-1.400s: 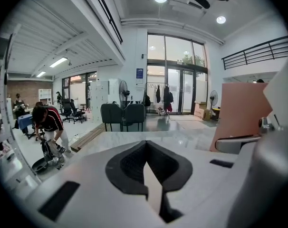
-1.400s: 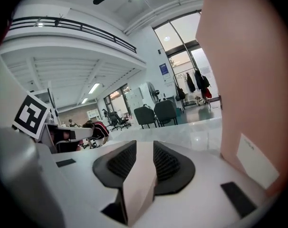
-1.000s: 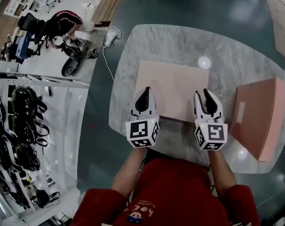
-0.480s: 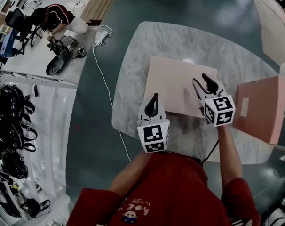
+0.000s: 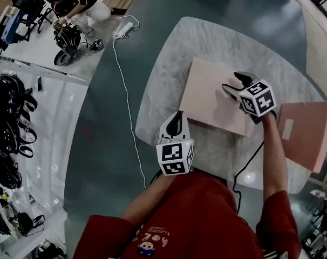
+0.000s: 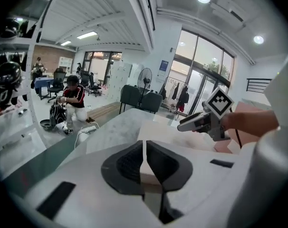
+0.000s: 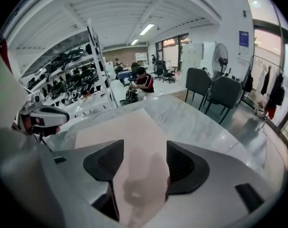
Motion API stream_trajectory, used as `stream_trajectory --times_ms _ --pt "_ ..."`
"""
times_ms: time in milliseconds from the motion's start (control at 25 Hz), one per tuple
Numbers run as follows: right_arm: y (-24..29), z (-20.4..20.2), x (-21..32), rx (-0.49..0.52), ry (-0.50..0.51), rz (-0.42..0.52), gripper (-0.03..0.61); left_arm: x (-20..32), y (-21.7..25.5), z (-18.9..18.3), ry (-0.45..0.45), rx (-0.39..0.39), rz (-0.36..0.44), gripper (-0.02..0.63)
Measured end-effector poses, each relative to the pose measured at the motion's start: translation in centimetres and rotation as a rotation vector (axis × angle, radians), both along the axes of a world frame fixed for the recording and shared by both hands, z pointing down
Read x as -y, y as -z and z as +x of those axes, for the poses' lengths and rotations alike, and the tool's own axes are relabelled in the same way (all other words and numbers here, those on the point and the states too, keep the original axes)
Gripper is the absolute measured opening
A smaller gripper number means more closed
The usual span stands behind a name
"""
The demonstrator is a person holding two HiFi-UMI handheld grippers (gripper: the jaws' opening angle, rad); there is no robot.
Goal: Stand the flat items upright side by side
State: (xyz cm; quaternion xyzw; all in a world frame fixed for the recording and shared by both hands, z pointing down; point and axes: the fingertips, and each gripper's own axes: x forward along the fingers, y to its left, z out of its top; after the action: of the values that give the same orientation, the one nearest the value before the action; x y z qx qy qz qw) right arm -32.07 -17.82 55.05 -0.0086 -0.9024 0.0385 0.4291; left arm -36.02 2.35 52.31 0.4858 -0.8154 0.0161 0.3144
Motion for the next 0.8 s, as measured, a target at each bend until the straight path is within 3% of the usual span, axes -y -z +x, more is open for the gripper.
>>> stream_trajectory --times_ms 480,800 --pt "-3.3 -3.1 0.3 -0.345 0.364 -0.039 0.325 -2.9 -4.1 3.8 0.157 -0.273 -0.054 0.015" --pt "-4.7 -2.9 0.8 -0.5 0.52 -0.127 0.344 -2.2 -7.6 8.0 0.208 -0.463 -0.129 0.012"
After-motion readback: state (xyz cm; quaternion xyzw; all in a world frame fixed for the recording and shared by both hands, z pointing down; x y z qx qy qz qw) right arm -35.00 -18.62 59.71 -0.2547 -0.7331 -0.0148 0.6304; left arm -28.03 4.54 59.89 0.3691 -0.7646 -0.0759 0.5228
